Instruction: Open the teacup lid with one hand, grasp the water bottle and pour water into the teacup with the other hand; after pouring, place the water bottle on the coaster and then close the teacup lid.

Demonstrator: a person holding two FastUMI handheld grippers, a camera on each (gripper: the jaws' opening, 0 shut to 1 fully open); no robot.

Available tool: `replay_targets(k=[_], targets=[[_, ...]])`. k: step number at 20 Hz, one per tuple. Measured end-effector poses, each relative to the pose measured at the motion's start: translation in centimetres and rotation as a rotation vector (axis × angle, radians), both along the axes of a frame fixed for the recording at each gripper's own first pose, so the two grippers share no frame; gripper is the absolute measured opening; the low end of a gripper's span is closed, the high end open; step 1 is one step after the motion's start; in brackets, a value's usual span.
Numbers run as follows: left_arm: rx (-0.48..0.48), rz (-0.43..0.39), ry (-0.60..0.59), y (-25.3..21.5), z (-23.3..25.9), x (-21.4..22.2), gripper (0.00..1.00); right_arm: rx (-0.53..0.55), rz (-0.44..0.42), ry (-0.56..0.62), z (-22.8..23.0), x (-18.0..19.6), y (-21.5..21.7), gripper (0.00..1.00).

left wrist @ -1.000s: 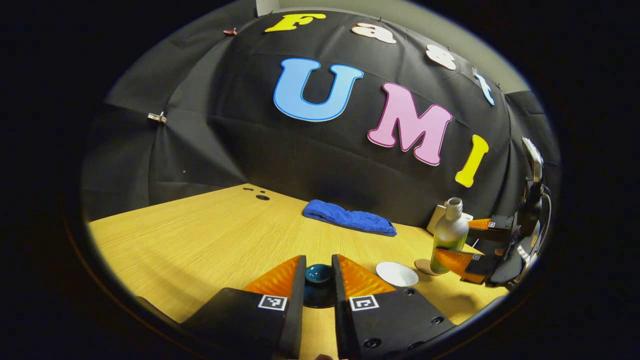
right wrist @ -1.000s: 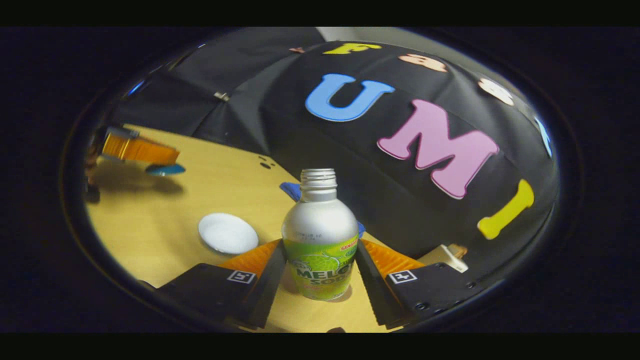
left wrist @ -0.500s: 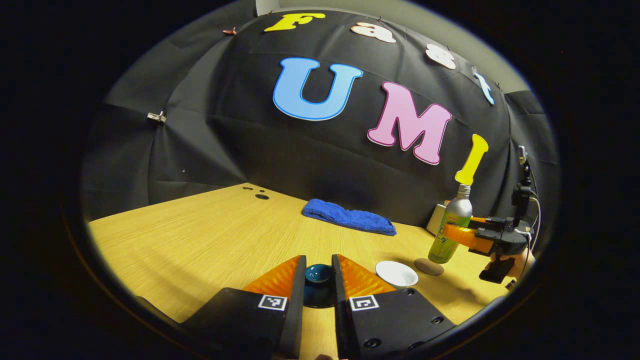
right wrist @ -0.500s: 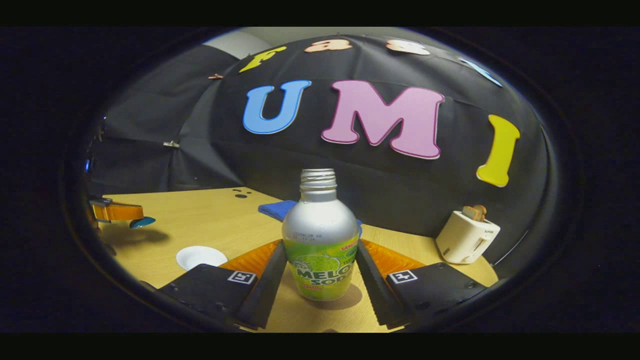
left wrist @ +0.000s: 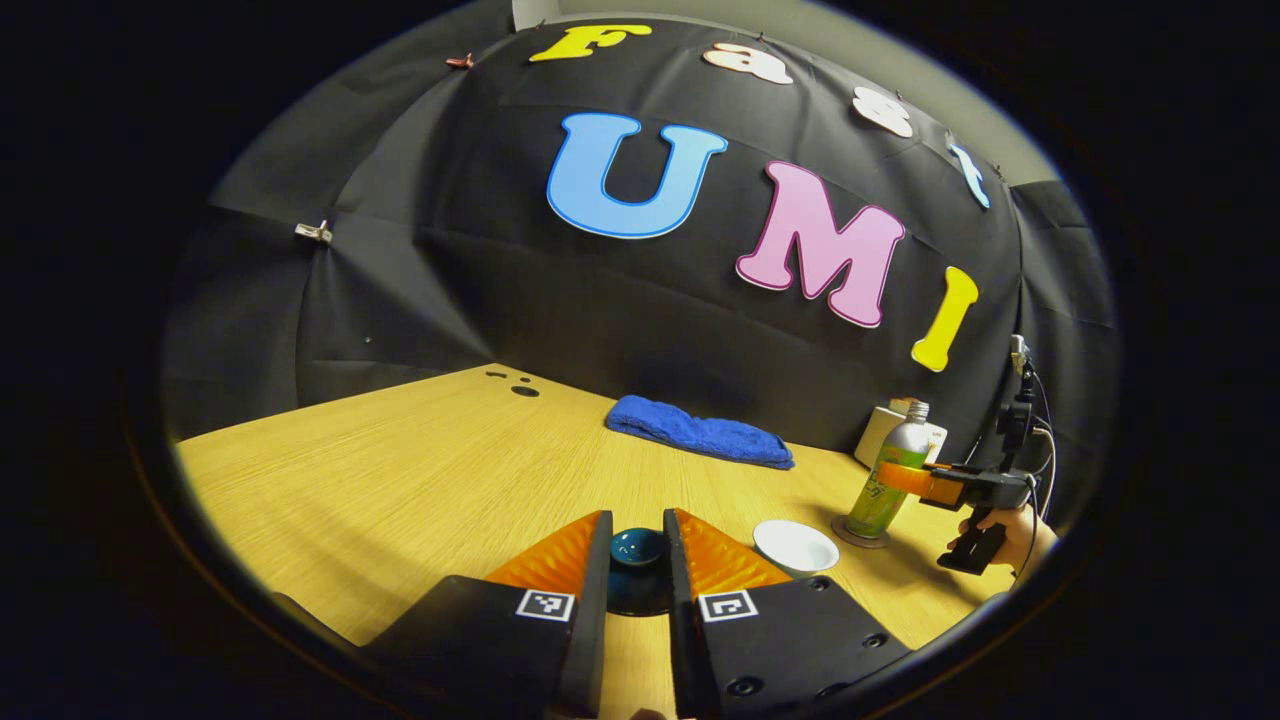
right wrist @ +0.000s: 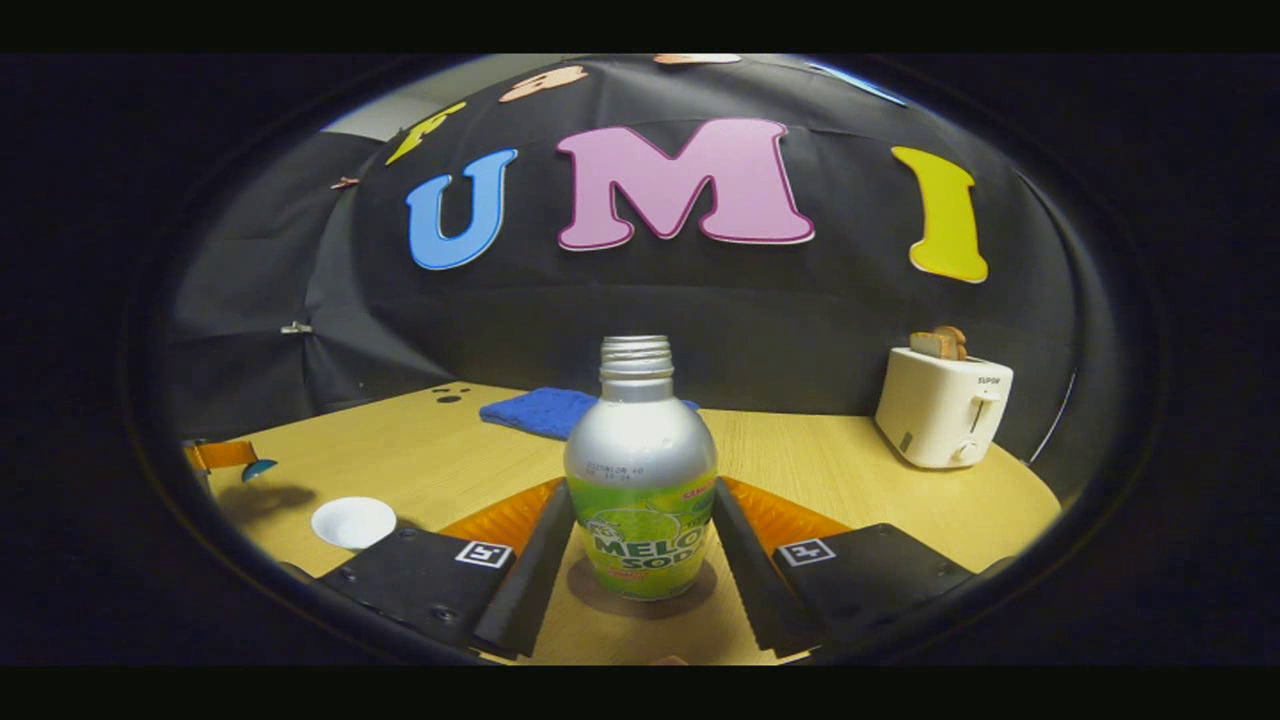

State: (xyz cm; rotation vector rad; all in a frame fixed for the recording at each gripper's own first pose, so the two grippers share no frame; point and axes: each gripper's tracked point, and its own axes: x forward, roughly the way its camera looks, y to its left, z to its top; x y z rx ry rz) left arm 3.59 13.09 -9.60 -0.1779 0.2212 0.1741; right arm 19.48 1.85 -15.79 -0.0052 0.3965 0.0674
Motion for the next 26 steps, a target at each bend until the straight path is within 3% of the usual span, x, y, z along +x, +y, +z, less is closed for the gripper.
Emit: replay_targets(k=[7, 8, 12, 19, 26], targets=[[0.004, -0.001, -0.008, -0.2, 0.3, -0.1, 0.31, 0.037, -0.028, 0.027, -0.8, -0.6, -0.2, 0.84], [0.005, -0.001, -0.008, -0.2, 0.3, -0.1, 0.31, 0.045, -0.034, 0.029, -0.9, -0.7, -0.4, 0.94], [0.009, -0.004, -0.014, -0.6, 0.4, -0.1, 0.31, 0.069, -0.024, 0.051, -1.7, -2.2, -0.5, 0.95], [0.002, -0.065, -0.043, -4.9, 0.7, 0.3, 0.31, 0.027, 0.027, -0.017, 1.6, -8.7, -1.9, 0.95], [0.036, -0.143, -0.039, -10.7, 2.2, 3.4, 0.31, -0.003, -0.107, -0.148, 6.7, -15.6, -5.9, 0.95]])
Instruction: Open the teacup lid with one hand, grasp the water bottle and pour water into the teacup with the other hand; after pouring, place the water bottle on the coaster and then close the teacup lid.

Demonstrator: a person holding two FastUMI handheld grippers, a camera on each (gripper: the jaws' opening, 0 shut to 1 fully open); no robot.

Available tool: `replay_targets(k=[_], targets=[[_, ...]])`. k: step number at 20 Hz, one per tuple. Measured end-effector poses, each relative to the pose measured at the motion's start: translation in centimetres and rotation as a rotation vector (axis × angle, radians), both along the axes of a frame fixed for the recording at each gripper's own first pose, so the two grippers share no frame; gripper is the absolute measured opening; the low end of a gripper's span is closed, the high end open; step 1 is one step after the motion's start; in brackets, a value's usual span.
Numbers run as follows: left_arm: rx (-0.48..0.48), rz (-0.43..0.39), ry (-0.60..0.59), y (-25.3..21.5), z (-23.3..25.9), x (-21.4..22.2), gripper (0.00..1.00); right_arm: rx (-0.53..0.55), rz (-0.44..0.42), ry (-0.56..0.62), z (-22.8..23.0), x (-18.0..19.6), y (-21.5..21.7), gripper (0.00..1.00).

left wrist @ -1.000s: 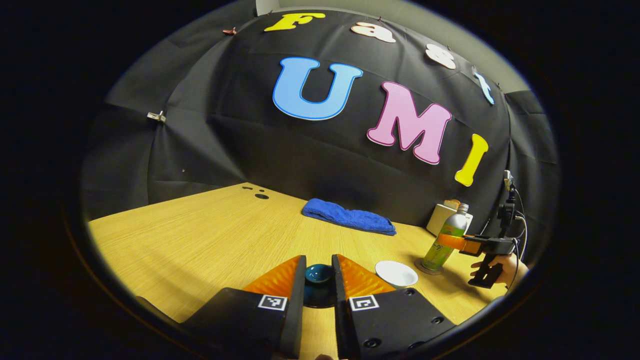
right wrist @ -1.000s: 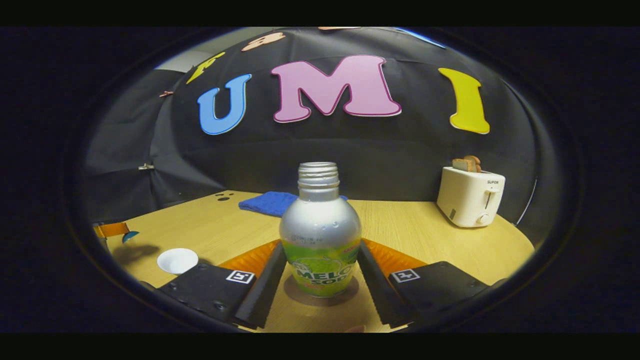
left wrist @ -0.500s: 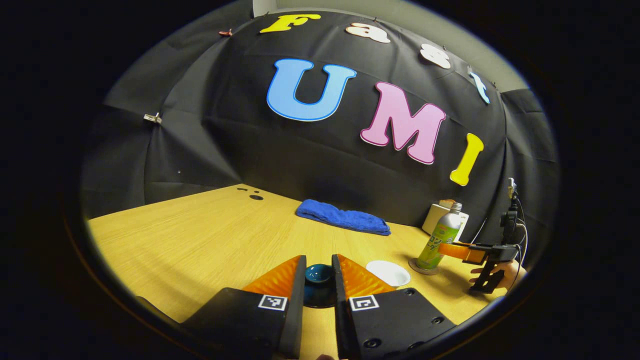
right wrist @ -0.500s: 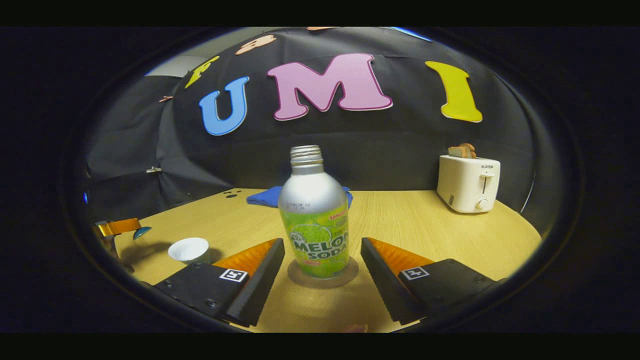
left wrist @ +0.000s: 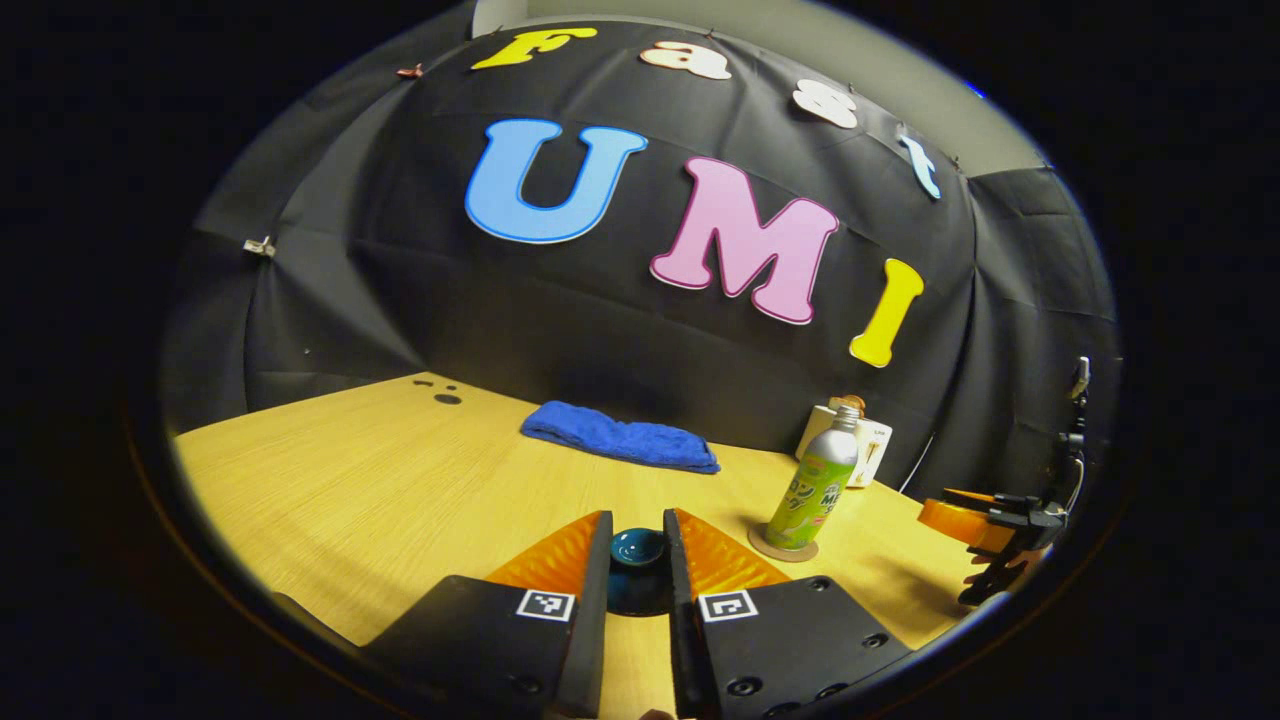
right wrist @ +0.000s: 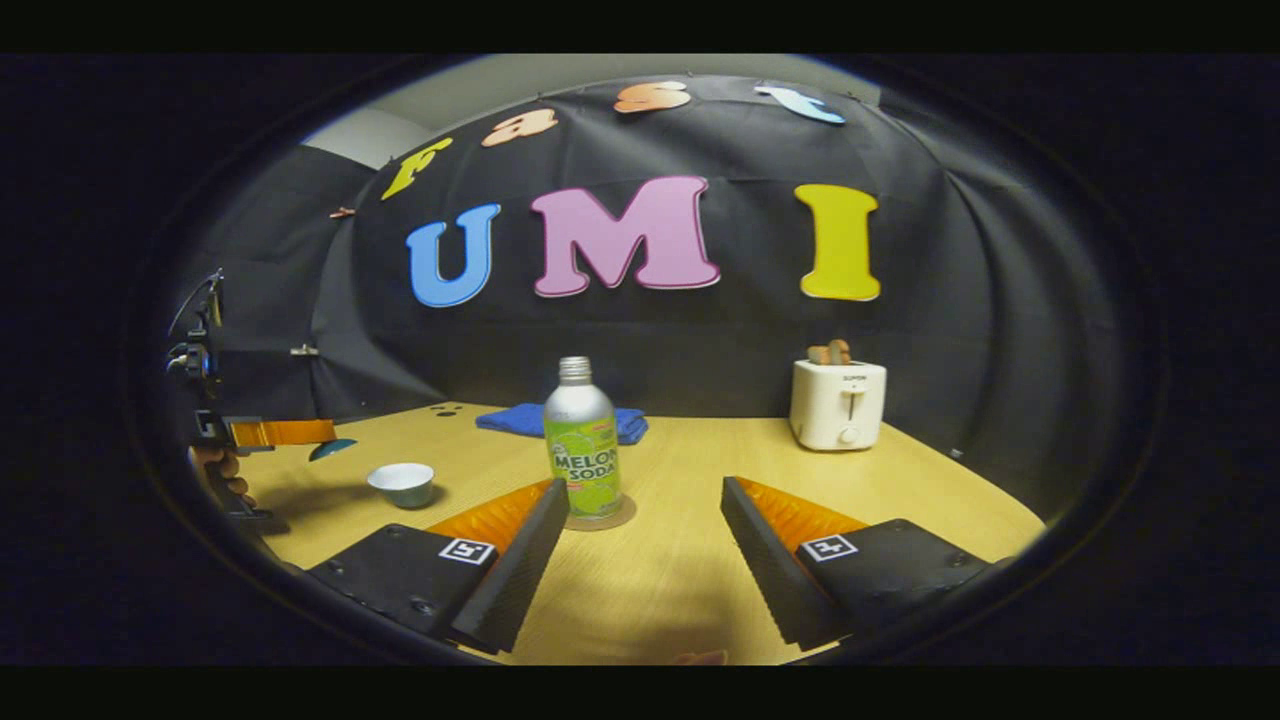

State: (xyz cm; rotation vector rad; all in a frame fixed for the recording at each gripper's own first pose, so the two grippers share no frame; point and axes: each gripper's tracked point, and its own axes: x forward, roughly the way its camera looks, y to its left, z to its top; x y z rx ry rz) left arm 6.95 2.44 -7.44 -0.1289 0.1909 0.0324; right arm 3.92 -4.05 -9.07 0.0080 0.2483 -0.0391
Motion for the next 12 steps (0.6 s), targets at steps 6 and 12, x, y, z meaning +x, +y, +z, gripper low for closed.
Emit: replay_targets(k=[6, 12], targets=[[0.065, -0.001, 0.022, -2.0, -0.8, 3.1, 0.31, 0.038, -0.014, -0.065, 2.8, -3.4, -2.4, 0.95], [0.092, 0.042, 0.089, -1.8, -3.6, 4.7, 0.31, 0.023, 0.058, -0.106, 4.6, -3.8, -1.1, 0.97]])
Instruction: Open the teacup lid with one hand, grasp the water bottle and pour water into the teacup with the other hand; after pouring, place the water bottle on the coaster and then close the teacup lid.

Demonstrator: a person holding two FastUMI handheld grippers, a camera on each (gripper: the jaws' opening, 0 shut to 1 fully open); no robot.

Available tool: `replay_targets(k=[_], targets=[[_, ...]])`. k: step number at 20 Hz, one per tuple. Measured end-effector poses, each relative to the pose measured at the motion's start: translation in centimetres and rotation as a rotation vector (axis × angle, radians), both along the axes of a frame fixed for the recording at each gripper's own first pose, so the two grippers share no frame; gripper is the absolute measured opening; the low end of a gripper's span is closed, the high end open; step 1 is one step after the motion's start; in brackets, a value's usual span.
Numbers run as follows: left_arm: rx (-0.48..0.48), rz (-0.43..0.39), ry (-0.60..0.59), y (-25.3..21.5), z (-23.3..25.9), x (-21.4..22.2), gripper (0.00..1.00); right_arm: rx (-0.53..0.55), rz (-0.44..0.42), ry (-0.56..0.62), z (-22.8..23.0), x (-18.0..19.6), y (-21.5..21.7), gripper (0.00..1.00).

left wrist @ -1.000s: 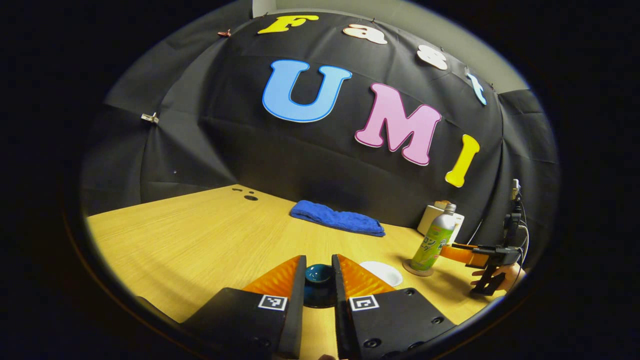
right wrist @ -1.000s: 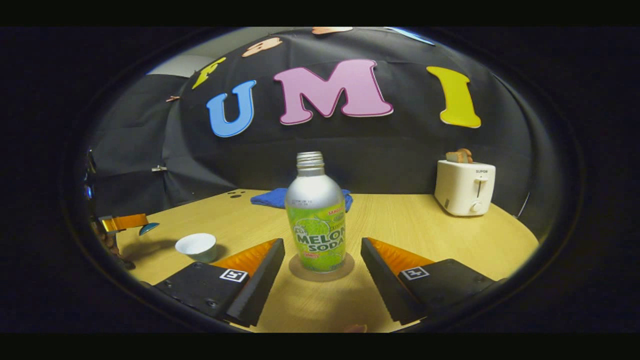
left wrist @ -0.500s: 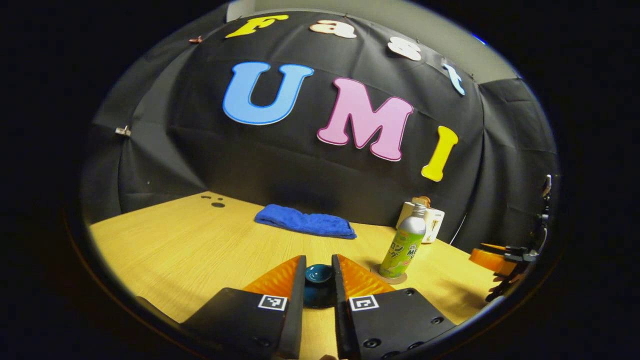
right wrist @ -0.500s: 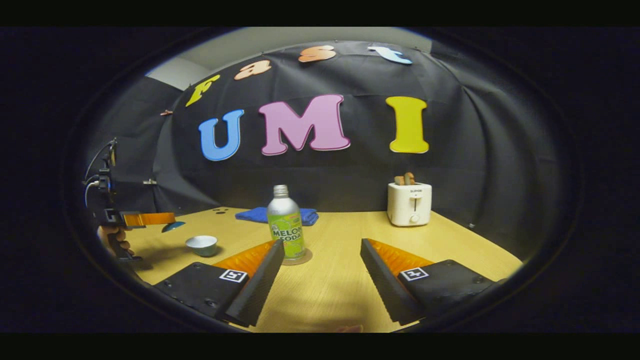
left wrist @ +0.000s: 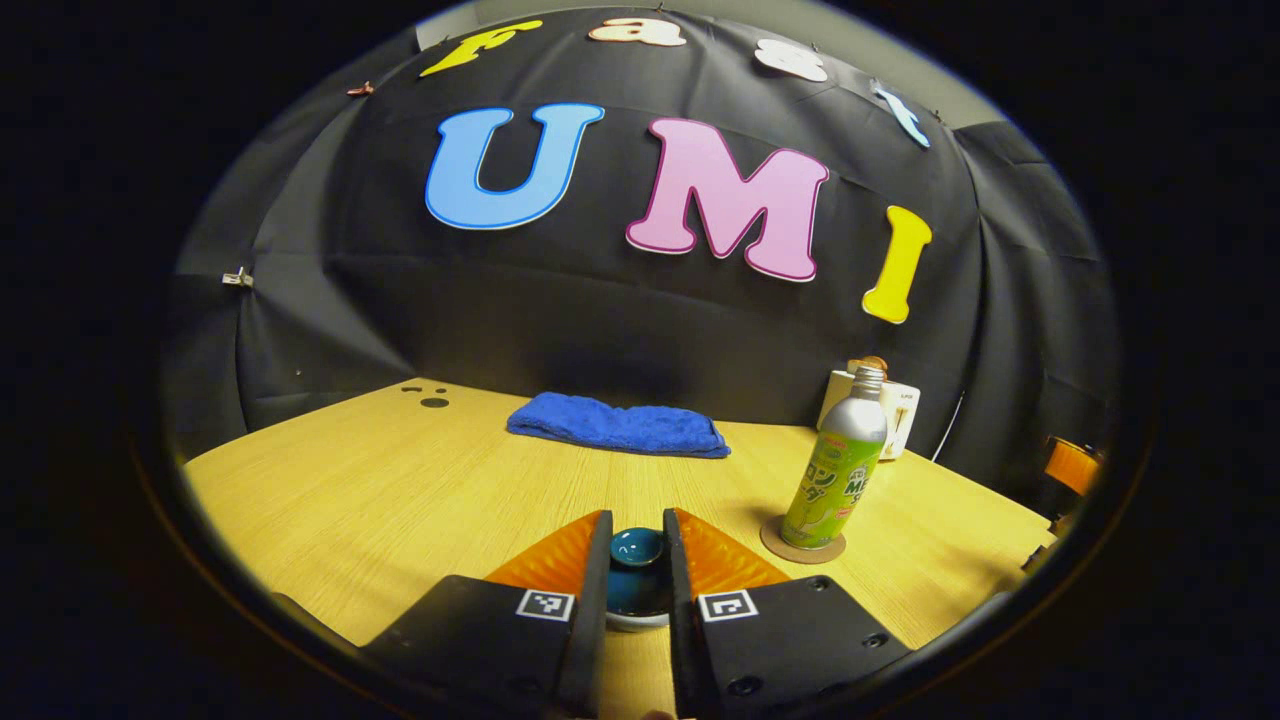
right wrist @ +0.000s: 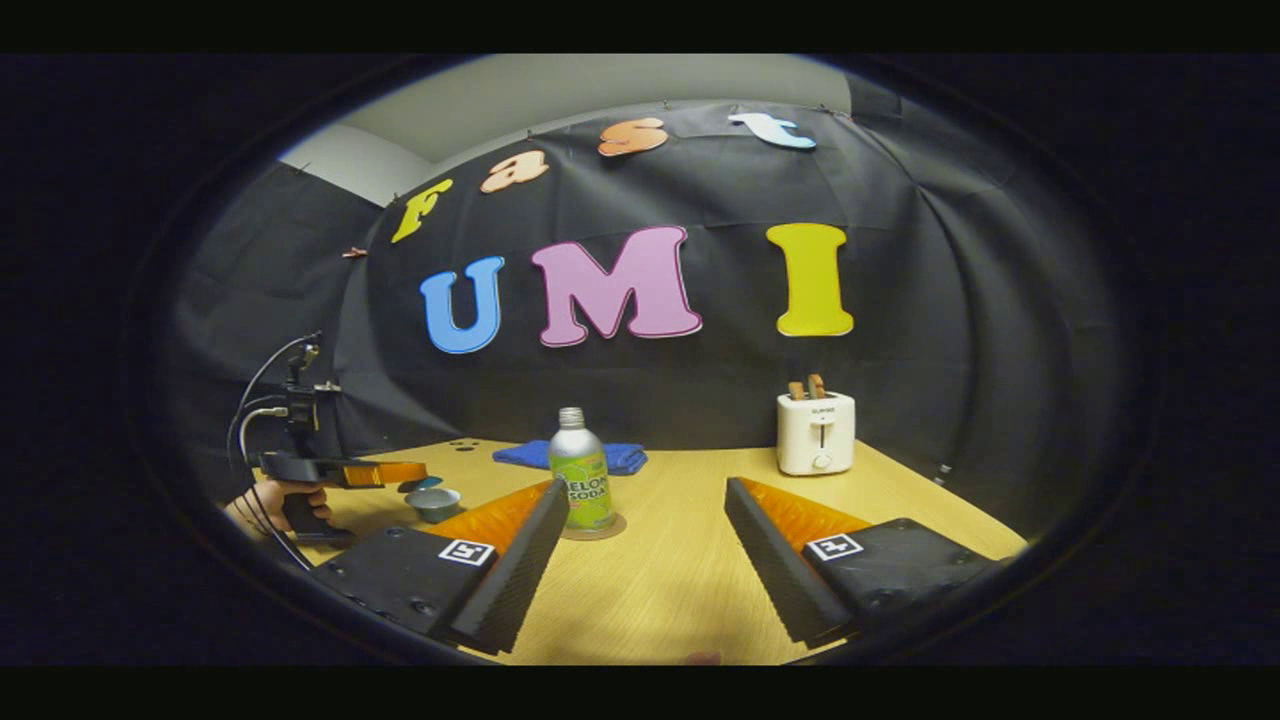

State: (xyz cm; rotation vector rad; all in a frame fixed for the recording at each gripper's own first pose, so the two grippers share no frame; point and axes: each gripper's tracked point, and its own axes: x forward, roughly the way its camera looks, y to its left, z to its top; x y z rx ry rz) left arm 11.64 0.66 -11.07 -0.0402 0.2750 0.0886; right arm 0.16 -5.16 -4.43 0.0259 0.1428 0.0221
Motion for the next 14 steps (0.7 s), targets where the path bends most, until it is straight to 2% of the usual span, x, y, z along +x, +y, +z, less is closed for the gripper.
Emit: replay_targets(k=[2, 6, 7, 8, 14], targets=[[-0.002, 0.0, 0.015, -0.3, -0.7, 0.1, 0.34, -0.022, 0.016, 0.0, -0.2, 0.0, 0.5, 0.97], [0.016, 0.001, 0.033, -0.4, -1.4, 0.6, 0.31, -0.028, 0.031, 0.008, -0.7, 0.2, 0.9, 0.97], [0.019, 0.004, 0.038, -0.5, -1.7, 0.6, 0.34, -0.027, 0.029, 0.003, -0.7, 0.3, 0.7, 0.97], [0.02, 0.006, 0.042, -0.4, -1.8, 0.6, 0.31, -0.023, 0.026, 0.003, -0.8, 0.3, 0.6, 0.97], [0.047, -0.002, 0.058, -0.8, -2.4, 0.9, 0.31, 0.022, 0.033, -0.012, -0.6, 0.2, 0.7, 0.97]])
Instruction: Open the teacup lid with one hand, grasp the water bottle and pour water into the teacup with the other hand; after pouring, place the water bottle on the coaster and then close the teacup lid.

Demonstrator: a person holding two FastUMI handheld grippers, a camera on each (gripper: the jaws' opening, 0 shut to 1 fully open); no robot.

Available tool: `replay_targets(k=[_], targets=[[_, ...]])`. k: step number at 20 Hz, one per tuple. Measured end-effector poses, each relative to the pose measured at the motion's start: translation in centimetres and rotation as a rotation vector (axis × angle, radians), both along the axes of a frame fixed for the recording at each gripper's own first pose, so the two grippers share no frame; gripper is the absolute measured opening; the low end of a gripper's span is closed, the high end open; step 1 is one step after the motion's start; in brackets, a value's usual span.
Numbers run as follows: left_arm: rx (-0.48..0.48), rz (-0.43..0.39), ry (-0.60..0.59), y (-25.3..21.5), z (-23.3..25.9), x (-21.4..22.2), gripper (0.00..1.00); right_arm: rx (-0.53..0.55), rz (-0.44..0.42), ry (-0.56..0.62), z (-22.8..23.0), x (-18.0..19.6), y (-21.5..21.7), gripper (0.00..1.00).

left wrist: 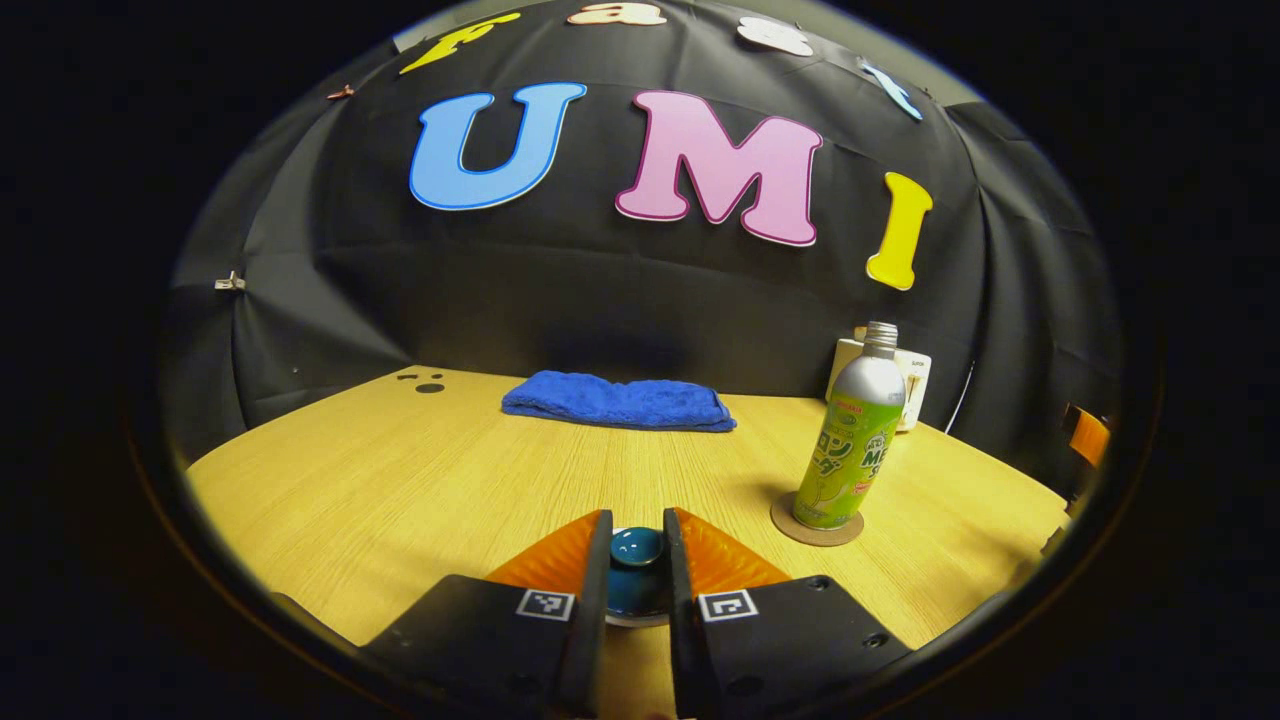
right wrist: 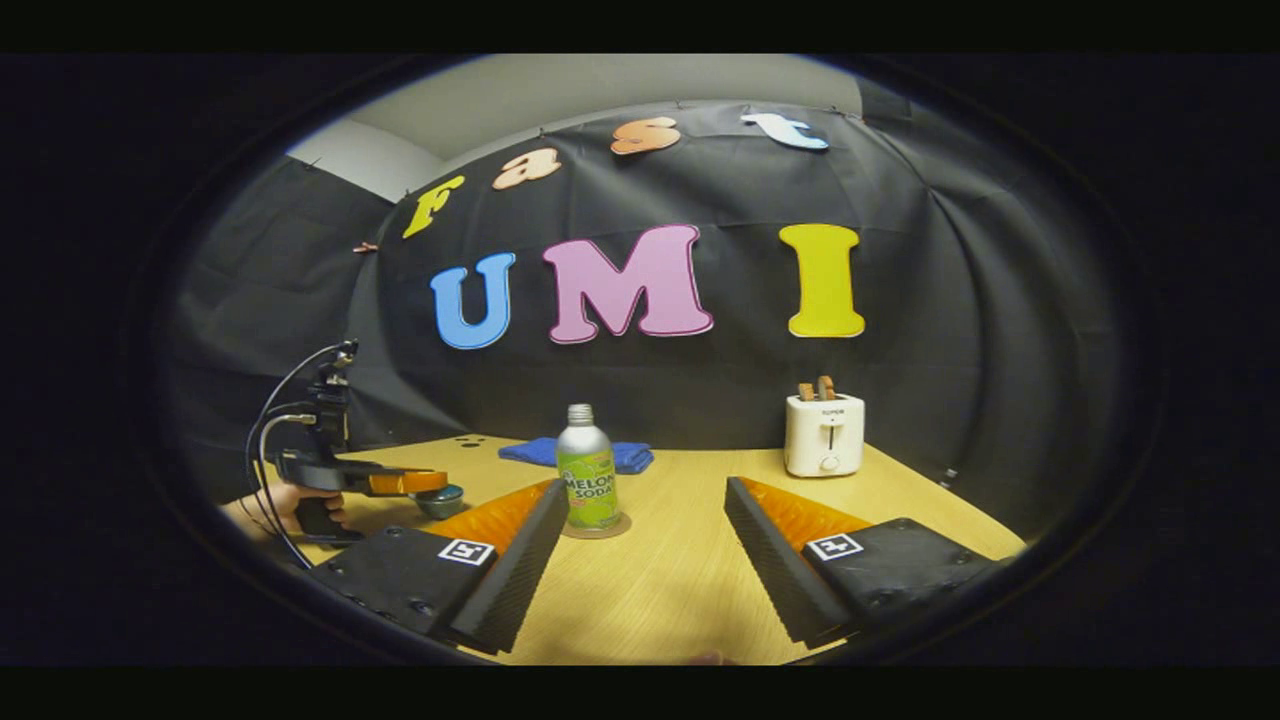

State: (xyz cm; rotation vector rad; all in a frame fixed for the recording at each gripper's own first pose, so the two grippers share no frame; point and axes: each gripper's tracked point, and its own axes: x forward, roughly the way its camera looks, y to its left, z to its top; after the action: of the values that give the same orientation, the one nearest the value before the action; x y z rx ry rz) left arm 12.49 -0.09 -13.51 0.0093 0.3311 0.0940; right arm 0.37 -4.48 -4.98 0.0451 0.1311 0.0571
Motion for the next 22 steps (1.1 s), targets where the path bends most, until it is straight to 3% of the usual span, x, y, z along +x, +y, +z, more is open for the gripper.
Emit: replay_targets(k=[2, 8, 11, 13, 15, 19, 22], targets=[[0.016, 0.002, 0.003, -0.1, -0.2, 0.1, 0.31, 0.013, -0.001, -0.006, 0.1, 0.1, -0.1, 1.0], [0.092, 0.014, 0.019, 0.0, -0.3, -0.3, 0.37, 0.016, -0.009, -0.014, 0.1, 0.0, -0.4, 0.97], [0.115, 0.005, 0.016, -0.6, 0.0, -0.7, 0.58, 0.007, -0.011, -0.015, 0.1, -0.1, -0.4, 0.98], [0.112, 0.01, -0.018, -0.7, 0.9, -1.4, 0.83, 0.007, -0.008, -0.014, 0.0, -0.1, -0.1, 0.97], [0.12, 0.019, -0.056, -0.8, 2.2, -2.2, 0.93, 0.007, -0.006, -0.015, 0.0, -0.1, 0.1, 0.97], [0.128, 0.014, -0.146, -0.9, 5.1, -5.4, 0.94, 0.008, 0.006, -0.024, 0.3, -0.1, 1.2, 0.97], [0.051, 0.019, -0.179, -0.8, 5.7, -7.7, 0.94, 0.003, 0.026, -0.04, 0.9, -0.2, 2.6, 0.97]])
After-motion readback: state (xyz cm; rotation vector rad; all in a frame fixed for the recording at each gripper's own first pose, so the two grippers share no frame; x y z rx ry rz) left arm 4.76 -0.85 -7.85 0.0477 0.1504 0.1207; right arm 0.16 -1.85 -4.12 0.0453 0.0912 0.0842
